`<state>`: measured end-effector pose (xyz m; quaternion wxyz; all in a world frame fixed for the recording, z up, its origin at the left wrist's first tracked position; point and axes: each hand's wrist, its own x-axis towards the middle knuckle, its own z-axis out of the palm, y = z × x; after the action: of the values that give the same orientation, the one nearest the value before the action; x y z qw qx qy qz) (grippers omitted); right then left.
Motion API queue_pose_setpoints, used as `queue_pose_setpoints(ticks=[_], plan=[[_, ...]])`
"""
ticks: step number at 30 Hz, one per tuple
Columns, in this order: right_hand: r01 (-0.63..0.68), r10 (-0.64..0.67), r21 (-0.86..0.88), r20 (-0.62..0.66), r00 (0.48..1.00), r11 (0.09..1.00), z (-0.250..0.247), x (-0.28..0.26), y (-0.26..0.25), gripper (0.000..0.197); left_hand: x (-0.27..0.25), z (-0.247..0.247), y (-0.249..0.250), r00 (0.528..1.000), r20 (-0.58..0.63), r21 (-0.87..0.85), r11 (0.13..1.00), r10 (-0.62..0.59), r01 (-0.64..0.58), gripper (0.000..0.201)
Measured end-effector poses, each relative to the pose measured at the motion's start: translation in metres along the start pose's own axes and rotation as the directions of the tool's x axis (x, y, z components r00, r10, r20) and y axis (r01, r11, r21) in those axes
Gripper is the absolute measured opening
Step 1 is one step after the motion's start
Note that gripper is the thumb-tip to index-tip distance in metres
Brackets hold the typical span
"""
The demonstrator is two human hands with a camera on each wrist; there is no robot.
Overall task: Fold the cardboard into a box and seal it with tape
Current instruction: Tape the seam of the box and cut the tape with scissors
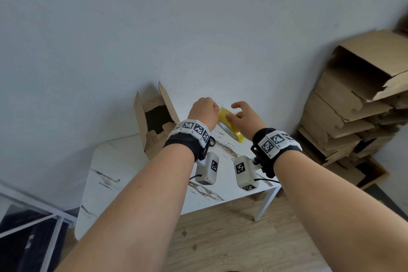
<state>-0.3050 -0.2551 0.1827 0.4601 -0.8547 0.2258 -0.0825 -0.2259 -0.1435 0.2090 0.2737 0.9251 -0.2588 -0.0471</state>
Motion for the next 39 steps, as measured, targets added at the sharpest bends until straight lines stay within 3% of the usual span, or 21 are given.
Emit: queue_pose_setpoints(ticks=[4,8,14,23,24,26,30,39], plan=[[-0.011,0.009,-0.059,-0.047,0.999,0.998,0.002,0.001,0.006,0.038,0.001,0.002,0.004,1.000,-0.011,-0.019,0.999,0.030,-0.030,0.041],[-0.011,0.008,-0.050,-0.048,0.999,0.999,-0.005,0.003,0.004,0.029,0.003,0.003,0.005,0.999,-0.022,-0.045,0.999,0.028,-0.029,0.025],[-0.050,0.057,0.147,-0.041,0.998,0.988,-0.008,0.007,-0.008,0.023,0.009,-0.009,0.006,0.995,-0.088,-0.051,0.998,0.042,-0.046,0.021],[-0.007,0.038,0.216,-0.139,0.990,0.976,-0.012,0.019,-0.030,0.019,0.012,-0.029,0.002,0.971,-0.237,-0.168,0.985,-0.013,-0.028,0.025],[-0.001,0.035,0.226,-0.145,0.989,0.974,-0.012,0.020,-0.032,0.020,0.010,-0.032,0.001,0.970,-0.240,-0.191,0.981,-0.021,-0.026,0.014],[0.008,0.023,0.212,-0.144,0.989,0.977,-0.010,0.021,-0.034,0.020,0.009,-0.037,-0.005,0.960,-0.266,-0.230,0.973,-0.092,0.030,0.029],[0.015,0.003,0.155,-0.117,0.993,0.988,-0.004,0.021,-0.038,0.020,0.005,-0.053,-0.026,0.929,-0.299,-0.226,0.962,-0.218,0.153,0.035],[0.093,-0.067,0.222,-0.124,0.990,0.971,0.023,0.038,-0.089,0.020,0.013,-0.101,-0.093,0.916,-0.253,-0.064,0.950,-0.311,0.304,0.054]])
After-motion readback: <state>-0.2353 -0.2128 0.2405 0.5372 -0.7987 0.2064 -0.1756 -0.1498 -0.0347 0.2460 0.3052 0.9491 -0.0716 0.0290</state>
